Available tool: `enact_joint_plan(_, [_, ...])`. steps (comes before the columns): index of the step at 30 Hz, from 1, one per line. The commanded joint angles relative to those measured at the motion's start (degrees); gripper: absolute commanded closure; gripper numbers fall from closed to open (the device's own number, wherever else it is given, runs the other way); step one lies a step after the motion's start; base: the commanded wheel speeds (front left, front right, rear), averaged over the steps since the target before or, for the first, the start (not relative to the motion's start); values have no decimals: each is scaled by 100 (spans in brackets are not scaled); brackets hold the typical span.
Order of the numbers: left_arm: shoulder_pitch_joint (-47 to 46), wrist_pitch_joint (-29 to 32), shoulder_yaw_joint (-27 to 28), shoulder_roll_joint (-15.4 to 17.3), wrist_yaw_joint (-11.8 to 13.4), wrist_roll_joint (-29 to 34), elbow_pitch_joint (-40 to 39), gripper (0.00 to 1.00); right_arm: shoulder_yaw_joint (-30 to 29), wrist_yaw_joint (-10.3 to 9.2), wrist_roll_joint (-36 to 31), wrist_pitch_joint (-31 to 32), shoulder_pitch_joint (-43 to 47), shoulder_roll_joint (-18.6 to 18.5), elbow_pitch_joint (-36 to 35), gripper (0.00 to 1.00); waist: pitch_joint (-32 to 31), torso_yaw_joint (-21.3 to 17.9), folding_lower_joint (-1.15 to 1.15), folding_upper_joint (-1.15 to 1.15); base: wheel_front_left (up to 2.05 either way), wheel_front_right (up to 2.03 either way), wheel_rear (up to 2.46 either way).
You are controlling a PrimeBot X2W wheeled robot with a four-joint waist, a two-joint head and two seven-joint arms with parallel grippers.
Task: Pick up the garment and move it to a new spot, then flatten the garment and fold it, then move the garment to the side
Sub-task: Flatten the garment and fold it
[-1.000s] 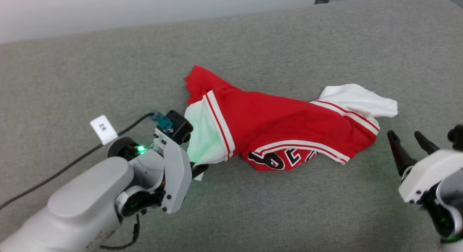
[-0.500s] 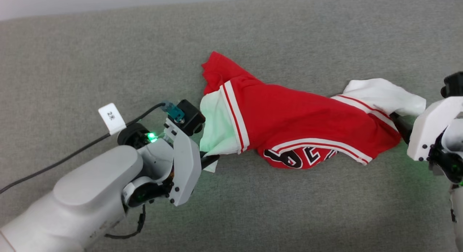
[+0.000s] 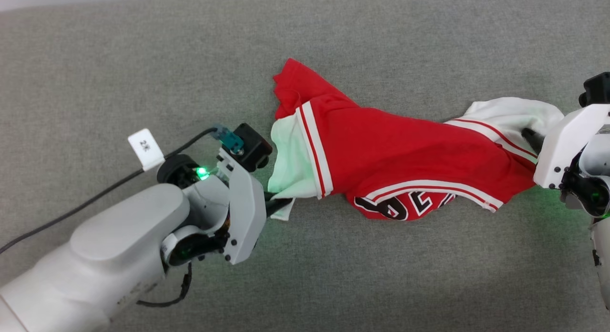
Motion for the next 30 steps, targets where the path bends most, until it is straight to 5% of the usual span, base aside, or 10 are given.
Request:
enact_joint_plan(1, [-64,-66,-15,1,9,-31,31,100,26,-10,66,-83,-28,-35,87,100,-34,0,0,0,0,0,0])
enact_joint_plan(14, [-236,-1063,416,114,9,-604,-49,100,-386,-10,1060,-747,-100,-262,-217,100,-748,298,0,0,0,0,0])
enact_joint_plan(23, [-700,-1883,1249,294,32,-849,175,100,-1117,-10,1833,-994,-611,308,-643,100,-713,509,0,0,0,0,0])
enact_joint_plan(30, [-1549,-1960,1628,-20,97,-863,1189,100,-2104,-10,1536,-1392,-1910,959,261,100,-303,612,0,0,0,0,0])
